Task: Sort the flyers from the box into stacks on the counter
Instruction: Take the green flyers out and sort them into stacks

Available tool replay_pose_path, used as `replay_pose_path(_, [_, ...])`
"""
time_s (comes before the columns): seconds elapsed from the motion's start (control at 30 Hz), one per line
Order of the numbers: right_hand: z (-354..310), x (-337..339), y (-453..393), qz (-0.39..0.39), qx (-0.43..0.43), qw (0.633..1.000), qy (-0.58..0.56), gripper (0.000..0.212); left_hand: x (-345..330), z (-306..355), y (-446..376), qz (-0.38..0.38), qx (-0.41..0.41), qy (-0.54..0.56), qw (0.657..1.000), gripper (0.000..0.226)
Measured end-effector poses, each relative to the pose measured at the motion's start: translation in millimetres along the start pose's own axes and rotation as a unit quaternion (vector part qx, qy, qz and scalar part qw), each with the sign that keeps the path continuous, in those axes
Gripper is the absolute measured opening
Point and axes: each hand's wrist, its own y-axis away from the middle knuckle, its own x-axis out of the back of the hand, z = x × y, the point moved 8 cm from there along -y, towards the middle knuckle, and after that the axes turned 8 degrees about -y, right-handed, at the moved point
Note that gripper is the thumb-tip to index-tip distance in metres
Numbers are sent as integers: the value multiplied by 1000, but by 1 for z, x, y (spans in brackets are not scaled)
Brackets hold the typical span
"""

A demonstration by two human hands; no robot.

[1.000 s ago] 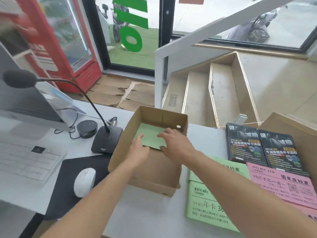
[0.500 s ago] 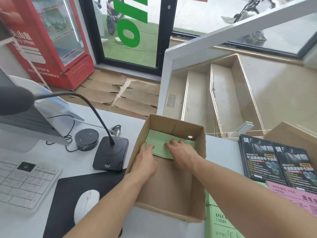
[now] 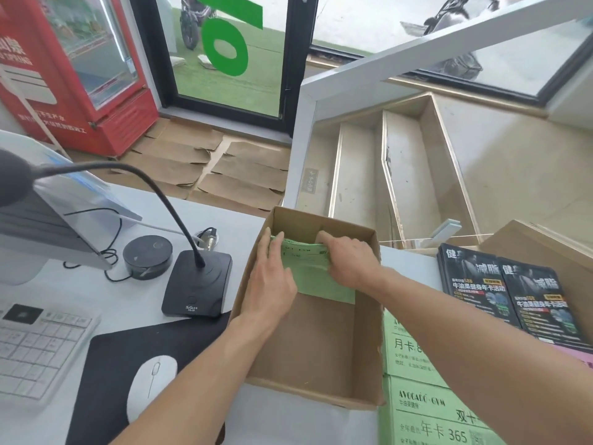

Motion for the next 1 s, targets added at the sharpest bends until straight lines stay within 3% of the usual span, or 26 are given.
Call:
replay_pose_path(0.13, [-4,3,11,-10,9,999,52,57,8,6,4,46,-22,8,999,62])
replay_pose_path(0.27, [-22,-52,26,-52,39,996,66,55,10,3,3,83,-15,11,996,58])
replay_pose_path(0.4, [-30,-72,11,-47,26,989,139,81,4,-2,2,71,-4,1,997,52])
replay_pose_path(0.67, [-25,-49,-6,-15,75,979,191,49,8,-12,-1,79,-6,34,996,49])
replay_pose_path(1.0, [-19,-23,-7,117,36,981,148,46,-3,-11,-3,54,-6,26,998,44])
